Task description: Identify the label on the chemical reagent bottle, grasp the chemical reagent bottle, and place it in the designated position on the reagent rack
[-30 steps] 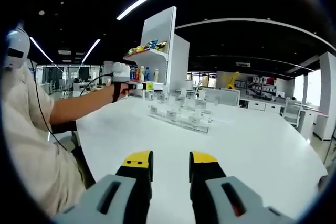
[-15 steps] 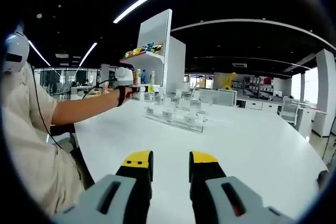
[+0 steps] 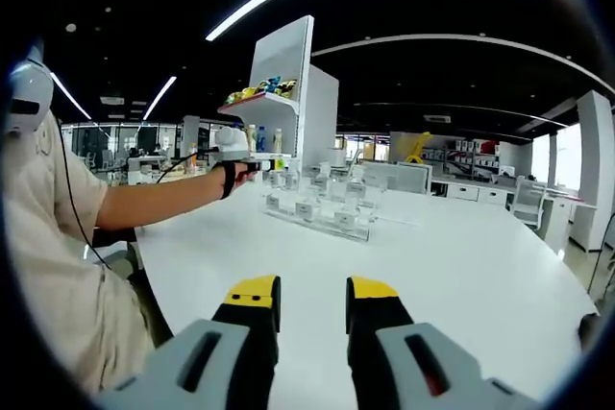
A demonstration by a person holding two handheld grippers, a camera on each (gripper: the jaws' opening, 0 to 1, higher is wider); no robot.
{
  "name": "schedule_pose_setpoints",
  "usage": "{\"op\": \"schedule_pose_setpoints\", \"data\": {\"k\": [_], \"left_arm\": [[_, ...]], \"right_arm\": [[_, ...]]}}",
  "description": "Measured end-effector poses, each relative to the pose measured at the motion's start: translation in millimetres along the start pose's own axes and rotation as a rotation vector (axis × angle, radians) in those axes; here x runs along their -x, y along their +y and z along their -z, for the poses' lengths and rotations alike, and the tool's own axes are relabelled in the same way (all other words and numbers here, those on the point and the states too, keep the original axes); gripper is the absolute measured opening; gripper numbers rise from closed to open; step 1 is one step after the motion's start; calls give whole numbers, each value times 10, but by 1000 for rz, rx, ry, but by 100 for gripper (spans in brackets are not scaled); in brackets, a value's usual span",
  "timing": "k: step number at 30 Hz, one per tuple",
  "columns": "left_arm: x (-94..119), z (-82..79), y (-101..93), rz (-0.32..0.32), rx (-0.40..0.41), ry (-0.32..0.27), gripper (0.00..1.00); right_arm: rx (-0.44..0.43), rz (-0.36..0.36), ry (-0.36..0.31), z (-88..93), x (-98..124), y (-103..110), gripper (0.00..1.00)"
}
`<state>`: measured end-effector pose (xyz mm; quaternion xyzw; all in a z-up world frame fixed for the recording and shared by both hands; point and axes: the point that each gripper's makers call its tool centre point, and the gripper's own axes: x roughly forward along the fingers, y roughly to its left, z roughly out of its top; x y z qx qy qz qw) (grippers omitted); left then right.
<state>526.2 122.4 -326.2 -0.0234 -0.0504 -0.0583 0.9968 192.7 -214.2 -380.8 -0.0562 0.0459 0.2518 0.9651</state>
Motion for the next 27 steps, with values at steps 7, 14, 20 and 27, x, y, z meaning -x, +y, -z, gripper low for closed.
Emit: {"op": "schedule_pose_setpoints", "data": {"k": [7, 14, 20, 27], "left_arm": [[-7, 57, -19, 4, -24, -4, 20], [-31, 98, 40, -4, -32, -4, 20], [-41, 126, 49, -1, -33, -8, 20], [-58, 185, 79, -3, -30, 0, 20]], "right_arm": [[-2, 3, -2, 3, 13, -20, 27], [-3, 9, 1, 20, 21, -57, 27], [-3, 10, 4, 18, 7, -63, 27], [1, 4, 11, 23, -20, -41, 27]]}}
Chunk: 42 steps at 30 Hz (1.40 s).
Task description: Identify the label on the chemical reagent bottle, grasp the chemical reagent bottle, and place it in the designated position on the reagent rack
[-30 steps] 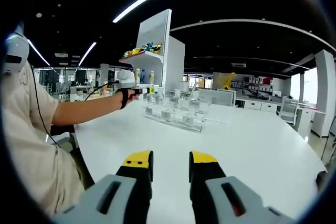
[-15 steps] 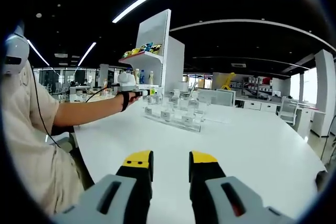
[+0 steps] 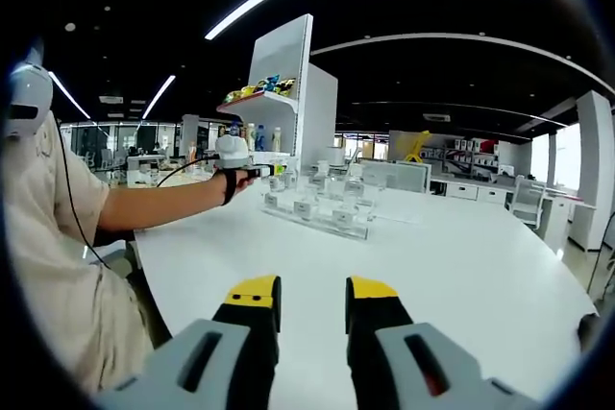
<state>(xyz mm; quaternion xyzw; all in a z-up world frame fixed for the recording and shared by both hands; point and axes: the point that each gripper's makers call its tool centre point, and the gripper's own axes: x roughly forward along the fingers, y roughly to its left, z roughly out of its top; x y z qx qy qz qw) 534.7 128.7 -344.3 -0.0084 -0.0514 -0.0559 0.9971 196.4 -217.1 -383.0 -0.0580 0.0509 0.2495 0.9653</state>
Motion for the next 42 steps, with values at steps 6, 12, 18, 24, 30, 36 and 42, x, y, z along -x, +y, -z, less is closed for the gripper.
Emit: {"op": "schedule_pose_setpoints", "data": {"k": [6, 12, 18, 24, 30, 36, 42], "left_arm": [[7, 28, -5, -3, 2, 6, 20], [5, 100, 28, -29, 13, 24, 20], [31, 176, 22, -43, -5, 32, 20], [54, 192, 16, -40, 0, 36, 20], [35, 195, 42, -42, 1, 37, 20], [-22, 281, -23, -37, 1, 42, 20], [-52, 356, -44, -37, 4, 60, 20]], "right_arm": [[1, -3, 1, -4, -1, 0, 27], [-2, 4, 0, 2, 28, -36, 27], [-3, 5, -1, 5, 30, -47, 27], [-8, -4, 3, 22, 20, -28, 27], [-5, -12, 9, 18, -6, -3, 27], [-9, -7, 17, 35, -40, -2, 27], [-8, -8, 15, 24, -42, 6, 27]]}}
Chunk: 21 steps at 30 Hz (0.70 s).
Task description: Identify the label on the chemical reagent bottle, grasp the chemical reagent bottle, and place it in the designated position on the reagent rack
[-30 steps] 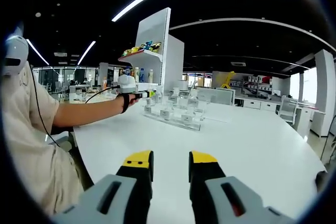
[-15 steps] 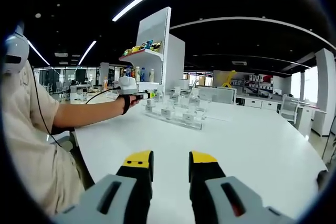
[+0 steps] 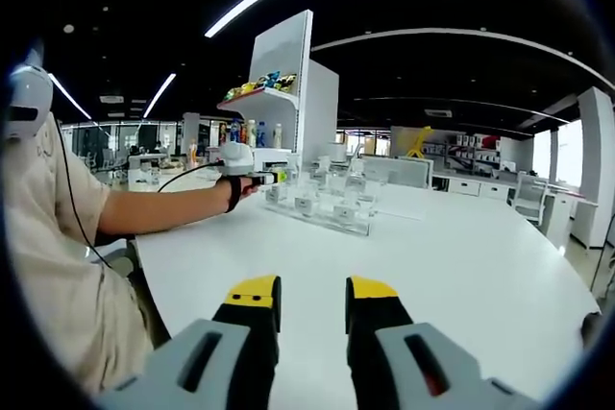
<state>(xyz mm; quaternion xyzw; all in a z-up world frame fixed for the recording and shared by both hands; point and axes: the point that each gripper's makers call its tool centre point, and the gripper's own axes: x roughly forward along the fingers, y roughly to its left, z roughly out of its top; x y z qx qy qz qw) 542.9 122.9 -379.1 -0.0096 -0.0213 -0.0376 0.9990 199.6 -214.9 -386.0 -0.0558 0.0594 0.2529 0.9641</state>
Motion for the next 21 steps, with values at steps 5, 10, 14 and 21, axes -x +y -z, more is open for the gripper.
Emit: {"op": "schedule_pose_setpoints", "data": {"k": [5, 10, 14, 21], "left_arm": [[1, 16, -14, 4, -6, -2, 20], [-8, 47, -25, 7, -8, 4, 20], [-9, 62, -29, 8, -3, 6, 20], [-3, 73, -29, 7, 0, 6, 20]], "right_arm": [[-6, 6, 3, 26, 8, -25, 27], [-9, 12, 2, 29, 19, -36, 27], [-7, 13, 2, 28, 19, -22, 27], [-6, 8, 3, 36, 10, 17, 27]]}}
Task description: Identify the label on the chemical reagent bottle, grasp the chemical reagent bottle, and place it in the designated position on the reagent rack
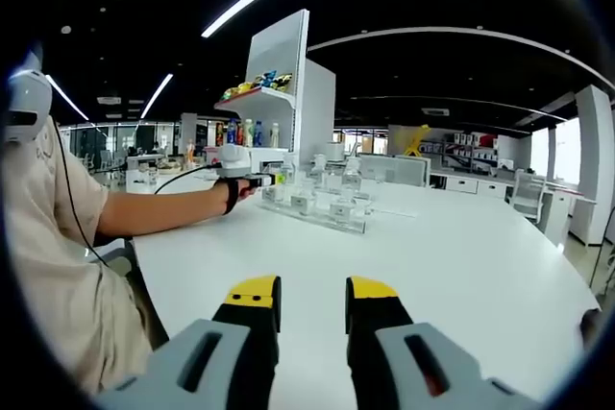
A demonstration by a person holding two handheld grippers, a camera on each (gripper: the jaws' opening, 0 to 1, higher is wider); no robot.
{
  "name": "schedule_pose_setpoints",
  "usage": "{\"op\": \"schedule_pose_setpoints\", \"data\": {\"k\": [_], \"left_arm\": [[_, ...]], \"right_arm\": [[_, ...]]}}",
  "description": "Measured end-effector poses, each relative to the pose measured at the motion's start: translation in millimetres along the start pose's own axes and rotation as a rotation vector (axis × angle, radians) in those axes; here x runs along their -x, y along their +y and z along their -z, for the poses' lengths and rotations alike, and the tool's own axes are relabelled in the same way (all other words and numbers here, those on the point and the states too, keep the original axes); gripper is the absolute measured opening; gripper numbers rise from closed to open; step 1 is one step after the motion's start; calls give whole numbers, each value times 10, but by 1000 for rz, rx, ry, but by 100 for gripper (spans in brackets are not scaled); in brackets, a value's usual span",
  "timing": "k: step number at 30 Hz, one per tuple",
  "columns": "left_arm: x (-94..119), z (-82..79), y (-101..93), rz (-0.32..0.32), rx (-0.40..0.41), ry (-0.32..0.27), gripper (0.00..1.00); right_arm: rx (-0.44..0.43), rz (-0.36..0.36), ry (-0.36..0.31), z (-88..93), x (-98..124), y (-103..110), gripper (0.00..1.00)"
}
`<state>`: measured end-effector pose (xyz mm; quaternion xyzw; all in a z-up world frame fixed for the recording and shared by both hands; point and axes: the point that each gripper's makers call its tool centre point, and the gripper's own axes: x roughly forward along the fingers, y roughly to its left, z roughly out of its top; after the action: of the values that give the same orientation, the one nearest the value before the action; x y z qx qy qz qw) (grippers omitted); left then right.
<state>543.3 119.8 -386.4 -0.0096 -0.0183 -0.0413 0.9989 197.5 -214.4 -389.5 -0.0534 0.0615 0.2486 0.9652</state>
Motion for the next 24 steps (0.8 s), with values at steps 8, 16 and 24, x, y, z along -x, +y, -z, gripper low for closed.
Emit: {"op": "schedule_pose_setpoints", "data": {"k": [8, 16, 24], "left_arm": [[-1, 33, 2, 0, -5, 9, 20], [-1, 46, 33, -6, -8, 17, 20], [12, 105, 56, -12, 4, 39, 20]], "right_arm": [[-3, 4, 1, 13, -7, -18, 27], [-5, -3, 10, 28, -40, 28, 27], [3, -13, 15, 18, -59, 22, 27]]}}
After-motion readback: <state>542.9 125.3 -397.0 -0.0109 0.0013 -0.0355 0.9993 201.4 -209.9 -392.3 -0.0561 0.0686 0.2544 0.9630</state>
